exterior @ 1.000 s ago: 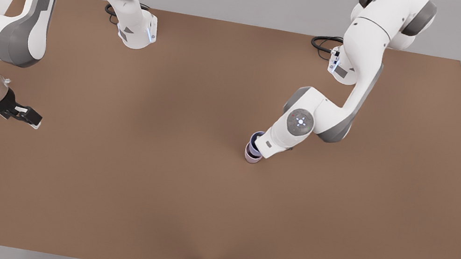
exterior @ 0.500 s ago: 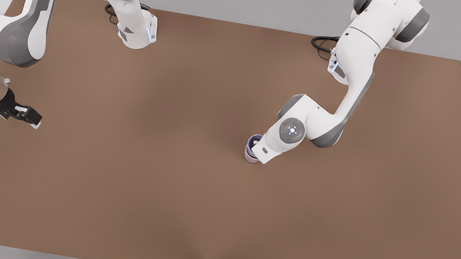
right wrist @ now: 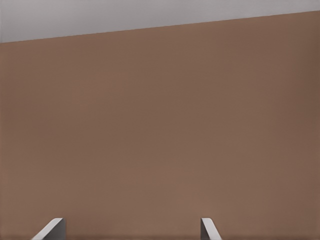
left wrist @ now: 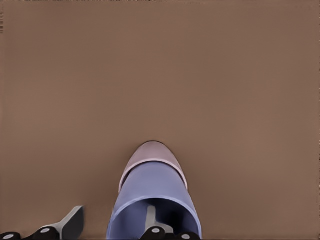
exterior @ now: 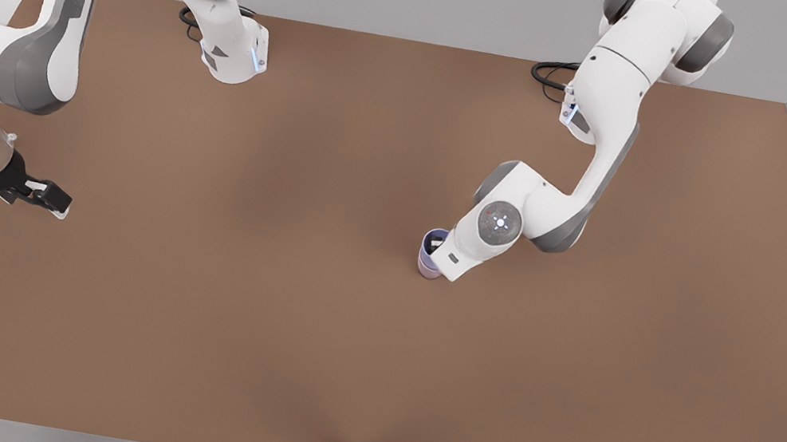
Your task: Stack the cups, with the pink cup at the bottom and the purple cup at the top
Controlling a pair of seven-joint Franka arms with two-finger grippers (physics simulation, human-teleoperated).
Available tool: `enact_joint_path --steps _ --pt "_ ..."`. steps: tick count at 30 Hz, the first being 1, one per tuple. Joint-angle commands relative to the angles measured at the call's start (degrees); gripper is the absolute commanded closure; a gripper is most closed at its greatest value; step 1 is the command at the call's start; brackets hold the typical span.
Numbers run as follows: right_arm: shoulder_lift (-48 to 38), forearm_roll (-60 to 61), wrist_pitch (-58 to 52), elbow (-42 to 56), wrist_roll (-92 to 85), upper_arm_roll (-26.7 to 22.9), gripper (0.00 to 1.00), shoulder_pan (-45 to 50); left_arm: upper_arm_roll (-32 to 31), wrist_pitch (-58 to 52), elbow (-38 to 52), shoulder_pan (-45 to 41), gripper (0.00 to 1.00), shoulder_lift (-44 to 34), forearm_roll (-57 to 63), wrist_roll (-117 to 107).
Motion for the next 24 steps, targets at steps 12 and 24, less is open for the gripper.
enact_joint_path --steps 12,24 --pt "-0.05 0.04 0.07 0.03 -0.47 0.00 0.00 0.09 22.57 -26.25 13.24 0.13 0.00 -10.49 1.10 35.96" --pt "-0.05 0.04 -0.02 0.03 -0.47 0.00 0.00 0.09 -0.27 -26.61 10.25 21.49 0.00 -21.22 11.03 40.29"
